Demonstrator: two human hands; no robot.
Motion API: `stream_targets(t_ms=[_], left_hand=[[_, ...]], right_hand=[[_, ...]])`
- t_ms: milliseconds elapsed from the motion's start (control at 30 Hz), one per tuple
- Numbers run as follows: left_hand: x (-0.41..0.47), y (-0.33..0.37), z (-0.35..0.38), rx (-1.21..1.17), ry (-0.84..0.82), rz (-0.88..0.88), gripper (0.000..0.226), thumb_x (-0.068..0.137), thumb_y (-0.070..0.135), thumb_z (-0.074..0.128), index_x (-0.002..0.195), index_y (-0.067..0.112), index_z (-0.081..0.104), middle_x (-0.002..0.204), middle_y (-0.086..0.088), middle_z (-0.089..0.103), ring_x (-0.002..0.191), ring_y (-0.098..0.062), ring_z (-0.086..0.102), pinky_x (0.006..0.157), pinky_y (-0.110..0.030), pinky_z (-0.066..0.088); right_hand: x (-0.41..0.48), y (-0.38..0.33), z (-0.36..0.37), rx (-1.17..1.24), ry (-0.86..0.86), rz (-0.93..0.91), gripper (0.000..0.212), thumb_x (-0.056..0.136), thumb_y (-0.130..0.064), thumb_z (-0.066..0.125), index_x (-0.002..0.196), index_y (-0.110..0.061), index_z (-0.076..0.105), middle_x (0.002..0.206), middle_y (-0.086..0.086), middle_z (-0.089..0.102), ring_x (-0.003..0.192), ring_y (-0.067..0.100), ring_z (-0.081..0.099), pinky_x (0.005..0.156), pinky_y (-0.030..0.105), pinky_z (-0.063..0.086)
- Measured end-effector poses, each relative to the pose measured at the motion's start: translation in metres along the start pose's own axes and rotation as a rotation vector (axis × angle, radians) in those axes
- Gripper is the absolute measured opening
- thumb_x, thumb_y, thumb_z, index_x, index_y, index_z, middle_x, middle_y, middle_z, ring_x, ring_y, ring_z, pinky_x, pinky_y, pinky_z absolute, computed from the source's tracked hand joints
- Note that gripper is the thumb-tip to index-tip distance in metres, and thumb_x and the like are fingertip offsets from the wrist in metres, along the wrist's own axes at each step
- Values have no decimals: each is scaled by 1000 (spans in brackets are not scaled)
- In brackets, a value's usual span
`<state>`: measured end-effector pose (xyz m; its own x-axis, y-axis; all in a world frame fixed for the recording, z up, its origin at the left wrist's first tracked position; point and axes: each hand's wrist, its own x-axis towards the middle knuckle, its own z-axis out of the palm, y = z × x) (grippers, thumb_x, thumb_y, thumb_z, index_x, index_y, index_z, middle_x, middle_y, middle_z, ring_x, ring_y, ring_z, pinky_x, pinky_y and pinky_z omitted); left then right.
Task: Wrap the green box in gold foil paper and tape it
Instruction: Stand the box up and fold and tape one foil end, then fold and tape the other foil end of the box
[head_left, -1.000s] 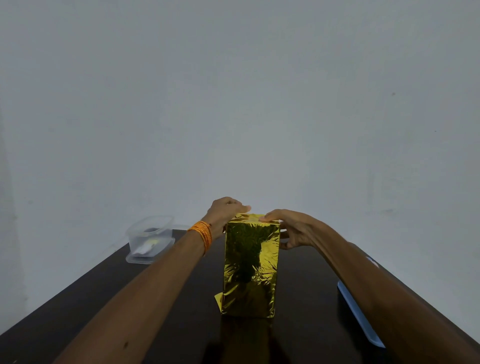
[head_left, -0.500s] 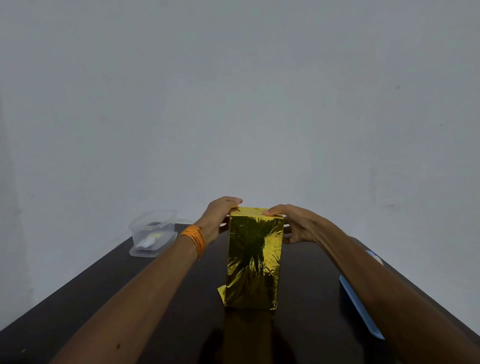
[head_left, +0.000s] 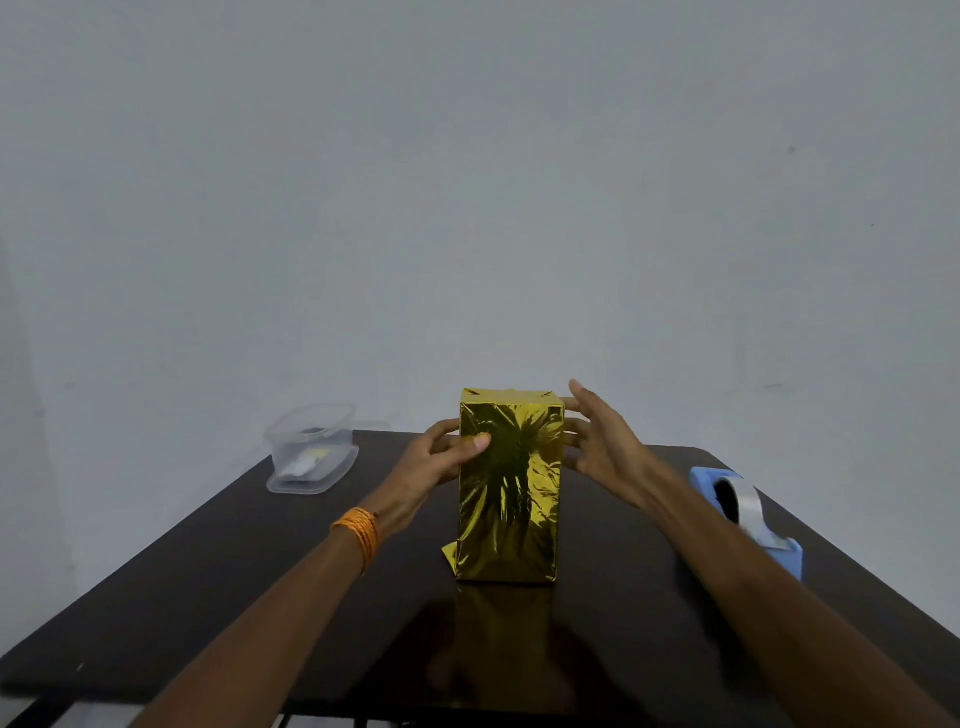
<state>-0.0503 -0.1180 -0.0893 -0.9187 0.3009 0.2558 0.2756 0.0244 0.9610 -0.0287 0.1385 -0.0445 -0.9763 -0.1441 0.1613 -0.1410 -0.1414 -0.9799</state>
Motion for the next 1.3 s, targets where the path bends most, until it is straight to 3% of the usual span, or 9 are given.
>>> stream_targets(t_ms=[133,233,400,533,633,767,1000,1200,1300], left_hand=[[-10,-16,-1,32,-40,-40,76,67,62,80,132,30,54,132,2,60,120,-17,60,104,-45,48],[-22,-33,-1,103,-72,-76,79,64,59,80,132,30,52,127,1,62,114,-16,63,99,-39,52],[-32,-33,8,133,-29,-78,55,83,45,73,129,23,54,119,3,65,102,-10,65,72,-14,54],[-28,-11,10,169,27,-117,56,84,69,52,106,21,72,102,4,75,98,-13,70,93,-34,52],[-24,-3,9,137,31,-191,60,85,76,40,106,32,74,113,-3,73,107,-21,68,106,-42,43],[-24,-8,4,101,83,-249,57,88,76,35,86,34,74,110,-6,74,102,-24,70,105,-43,44],[-28,-44,-3,270,61,-288,80,78,89,33,99,27,79,101,2,76,99,-18,70,106,-46,44],[-36,-30,-2,423,123,-290,83,82,85,27,96,21,76,94,1,75,88,-19,69,89,-41,54],[-44,-23,2,355,65,-342,82,79,89,27,109,27,71,106,1,72,98,-22,67,92,-43,52]], right_hand=[[-22,24,-20,-171,-126,2,74,71,-49,82,136,-26,55,137,5,60,126,21,59,106,48,47],[-35,46,-19,-374,-140,34,67,79,-26,84,136,-34,50,133,-4,62,116,13,66,98,38,54],[-33,61,-13,-345,-83,-22,62,80,-26,83,135,-26,55,121,5,71,113,20,68,99,47,54],[-27,46,3,-289,50,-38,55,84,-49,72,126,-14,61,101,17,73,87,27,72,74,37,60],[-20,41,10,-319,93,43,59,85,-63,64,116,-14,66,101,24,71,77,30,70,69,36,60],[-16,44,17,-305,108,182,53,91,-59,59,113,-12,68,105,18,74,83,30,71,67,33,61],[-21,80,14,-426,152,186,44,96,-51,57,108,-10,69,96,12,74,75,25,74,61,31,60],[-24,88,-2,-496,171,20,18,102,-14,53,114,-6,63,106,21,65,69,17,69,58,29,60],[-23,104,-23,-566,-76,-54,67,84,18,58,134,-26,52,135,13,52,100,26,68,73,33,60]])
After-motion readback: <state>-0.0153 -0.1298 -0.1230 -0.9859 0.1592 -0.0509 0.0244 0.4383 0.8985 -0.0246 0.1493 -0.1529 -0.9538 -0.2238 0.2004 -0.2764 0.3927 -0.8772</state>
